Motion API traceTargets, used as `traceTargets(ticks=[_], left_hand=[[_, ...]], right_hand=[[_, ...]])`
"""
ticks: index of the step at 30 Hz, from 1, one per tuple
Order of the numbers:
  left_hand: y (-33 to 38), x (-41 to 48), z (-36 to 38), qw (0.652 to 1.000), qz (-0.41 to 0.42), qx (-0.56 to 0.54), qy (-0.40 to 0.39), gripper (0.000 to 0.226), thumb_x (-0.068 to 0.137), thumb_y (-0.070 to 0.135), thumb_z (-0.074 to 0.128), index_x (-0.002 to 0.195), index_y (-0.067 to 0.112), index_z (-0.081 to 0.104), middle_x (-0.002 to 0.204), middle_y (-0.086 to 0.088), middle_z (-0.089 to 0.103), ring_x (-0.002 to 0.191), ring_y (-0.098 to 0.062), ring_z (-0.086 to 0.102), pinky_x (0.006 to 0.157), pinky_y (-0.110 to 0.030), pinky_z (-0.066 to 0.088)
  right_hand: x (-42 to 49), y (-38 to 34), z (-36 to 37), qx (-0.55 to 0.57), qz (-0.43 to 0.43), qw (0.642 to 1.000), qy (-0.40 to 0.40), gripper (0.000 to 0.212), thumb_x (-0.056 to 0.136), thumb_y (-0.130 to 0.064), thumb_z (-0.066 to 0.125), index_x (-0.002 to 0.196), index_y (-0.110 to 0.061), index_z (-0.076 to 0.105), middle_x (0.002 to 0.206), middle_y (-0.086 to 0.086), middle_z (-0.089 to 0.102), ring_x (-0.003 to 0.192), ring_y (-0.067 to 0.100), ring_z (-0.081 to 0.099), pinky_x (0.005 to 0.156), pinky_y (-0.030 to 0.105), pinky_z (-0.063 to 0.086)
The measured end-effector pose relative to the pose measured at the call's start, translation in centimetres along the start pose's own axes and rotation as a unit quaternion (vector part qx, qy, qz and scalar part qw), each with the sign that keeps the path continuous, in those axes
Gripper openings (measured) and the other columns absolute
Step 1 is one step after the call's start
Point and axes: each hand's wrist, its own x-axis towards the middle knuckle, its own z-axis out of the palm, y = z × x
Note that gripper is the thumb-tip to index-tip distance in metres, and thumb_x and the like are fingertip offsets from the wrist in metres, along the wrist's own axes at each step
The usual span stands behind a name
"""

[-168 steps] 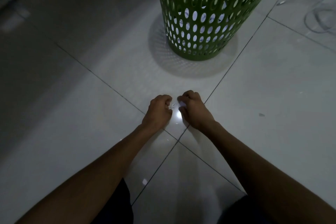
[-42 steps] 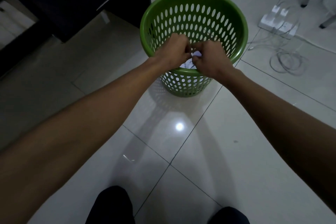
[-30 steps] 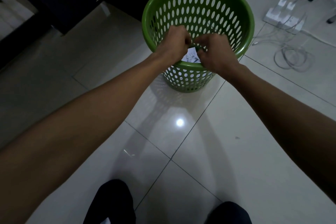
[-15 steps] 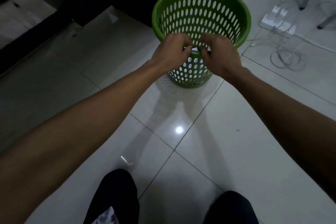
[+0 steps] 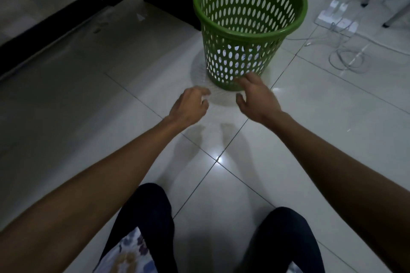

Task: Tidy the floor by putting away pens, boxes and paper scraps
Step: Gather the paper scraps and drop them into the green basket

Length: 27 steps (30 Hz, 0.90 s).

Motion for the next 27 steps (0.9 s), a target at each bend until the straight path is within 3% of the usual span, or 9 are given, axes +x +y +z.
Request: traceTargets(ticks=[5, 8, 13, 16, 19, 24, 27], left_hand=[[-5.0, -2.6, 5.2, 0.983, -0.126, -0.036, -0.126, 0.038, 0.085, 0.017, 0.065, 0.122, 0.01, 0.06, 0.114, -0.011, 0.061, 0.099, -0.026, 0.062, 0.088, -0.027, 0.048], [-6.8, -3.0, 7.8, 0.975, -0.16, -0.046, -0.15, 0.039, 0.082, 0.012, 0.067, 0.12, 0.007, 0.061, 0.11, -0.013, 0.062, 0.099, -0.025, 0.061, 0.084, -0.024, 0.045], [-8.0, -3.0, 12.0, 0.969, -0.166, -0.066, -0.173, 0.029, 0.077, 0.01, 0.073, 0.104, 0.005, 0.065, 0.106, -0.013, 0.063, 0.096, -0.025, 0.061, 0.084, -0.032, 0.051], [-8.6, -2.7, 13.6, 0.975, -0.16, -0.063, -0.14, 0.016, 0.081, 0.009, 0.067, 0.096, 0.006, 0.067, 0.103, -0.01, 0.062, 0.093, -0.022, 0.061, 0.085, -0.034, 0.052], [-9.0, -2.2, 14.3, 0.984, -0.132, -0.053, -0.112, 0.01, 0.083, 0.009, 0.062, 0.089, 0.008, 0.07, 0.096, -0.008, 0.062, 0.085, -0.019, 0.062, 0.079, -0.034, 0.053], [-9.0, -1.0, 14.6, 0.987, -0.094, -0.055, -0.114, 0.01, 0.084, 0.009, 0.061, 0.083, 0.01, 0.07, 0.085, -0.004, 0.056, 0.076, -0.017, 0.057, 0.072, -0.032, 0.05], [-9.2, -0.9, 14.4, 0.986, -0.089, -0.086, -0.114, 0.013, 0.084, 0.005, 0.062, 0.09, 0.01, 0.073, 0.085, -0.002, 0.054, 0.076, -0.012, 0.053, 0.069, -0.017, 0.042]], right_hand=[[-2.6, 1.1, 6.4, 0.029, 0.039, 0.992, -0.113, 0.049, 0.09, -0.016, 0.053, 0.138, -0.007, 0.045, 0.132, 0.013, 0.046, 0.124, 0.029, 0.043, 0.099, 0.04, 0.045], [-3.2, 1.5, 10.1, 0.045, 0.057, 0.983, -0.167, 0.05, 0.091, -0.016, 0.053, 0.139, -0.007, 0.044, 0.135, 0.012, 0.045, 0.125, 0.028, 0.042, 0.101, 0.041, 0.043], [-3.3, 3.1, 14.9, 0.067, 0.078, 0.971, -0.217, 0.048, 0.091, -0.014, 0.051, 0.138, -0.007, 0.043, 0.134, 0.012, 0.044, 0.124, 0.028, 0.042, 0.097, 0.042, 0.046], [-3.1, 3.8, 17.4, 0.074, 0.069, 0.972, -0.211, 0.03, 0.087, -0.011, 0.048, 0.115, -0.004, 0.052, 0.114, 0.012, 0.048, 0.107, 0.03, 0.047, 0.081, 0.038, 0.048], [-2.7, 4.0, 18.8, 0.064, 0.064, 0.978, -0.19, 0.015, 0.085, -0.008, 0.047, 0.098, -0.003, 0.052, 0.103, 0.012, 0.046, 0.097, 0.026, 0.045, 0.069, 0.031, 0.041], [-2.1, 3.0, 20.0, 0.083, 0.031, 0.983, -0.161, 0.019, 0.08, 0.001, 0.047, 0.096, 0.0, 0.056, 0.101, 0.015, 0.048, 0.095, 0.029, 0.046, 0.07, 0.029, 0.035], [-2.1, 2.0, 20.6, 0.106, 0.011, 0.979, -0.172, 0.029, 0.077, 0.003, 0.049, 0.103, 0.0, 0.062, 0.103, 0.016, 0.05, 0.097, 0.028, 0.046, 0.077, 0.03, 0.042]])
